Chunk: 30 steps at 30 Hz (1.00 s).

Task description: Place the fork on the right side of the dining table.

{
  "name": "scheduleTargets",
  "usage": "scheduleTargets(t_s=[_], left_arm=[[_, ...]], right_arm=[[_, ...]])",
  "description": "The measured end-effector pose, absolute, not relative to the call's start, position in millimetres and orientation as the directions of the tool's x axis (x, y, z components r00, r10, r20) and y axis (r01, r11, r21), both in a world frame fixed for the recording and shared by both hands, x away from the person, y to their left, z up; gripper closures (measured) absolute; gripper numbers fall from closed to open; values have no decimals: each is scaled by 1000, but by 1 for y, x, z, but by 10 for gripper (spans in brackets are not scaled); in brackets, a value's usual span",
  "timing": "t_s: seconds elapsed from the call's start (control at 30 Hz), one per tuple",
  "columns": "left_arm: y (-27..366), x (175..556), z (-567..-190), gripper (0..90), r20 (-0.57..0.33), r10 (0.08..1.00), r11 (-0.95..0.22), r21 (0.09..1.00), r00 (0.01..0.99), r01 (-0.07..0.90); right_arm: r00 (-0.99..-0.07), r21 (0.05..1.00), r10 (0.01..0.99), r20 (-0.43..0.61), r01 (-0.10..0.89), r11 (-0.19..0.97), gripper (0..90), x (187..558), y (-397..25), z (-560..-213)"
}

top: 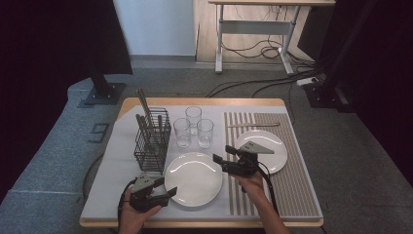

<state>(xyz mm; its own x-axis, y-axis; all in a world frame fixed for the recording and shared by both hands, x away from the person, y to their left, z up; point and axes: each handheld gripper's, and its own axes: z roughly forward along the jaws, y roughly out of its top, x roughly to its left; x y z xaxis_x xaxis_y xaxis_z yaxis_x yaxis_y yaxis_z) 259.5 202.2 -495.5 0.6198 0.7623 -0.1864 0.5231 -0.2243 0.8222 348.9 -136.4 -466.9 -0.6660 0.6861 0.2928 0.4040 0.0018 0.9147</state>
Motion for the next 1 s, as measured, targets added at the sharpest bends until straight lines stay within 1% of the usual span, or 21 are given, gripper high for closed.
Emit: scheduleTargets(t_s=[0.23,0.67,1.0], left_arm=[[202,260,-496,328,-191,761,-218,825,620,521],[205,260,-498,325,-177,770,-229,820,613,525],[212,258,-495,323,-174,774,-218,830,609,514]], right_arm=[[-692,921,660,294,390,-3,287,345,-126,-460],[-709,923,635,307,384,-18,293,347,-112,-453],[-735,925,603,312,379,-17,329,351,-91,-452]])
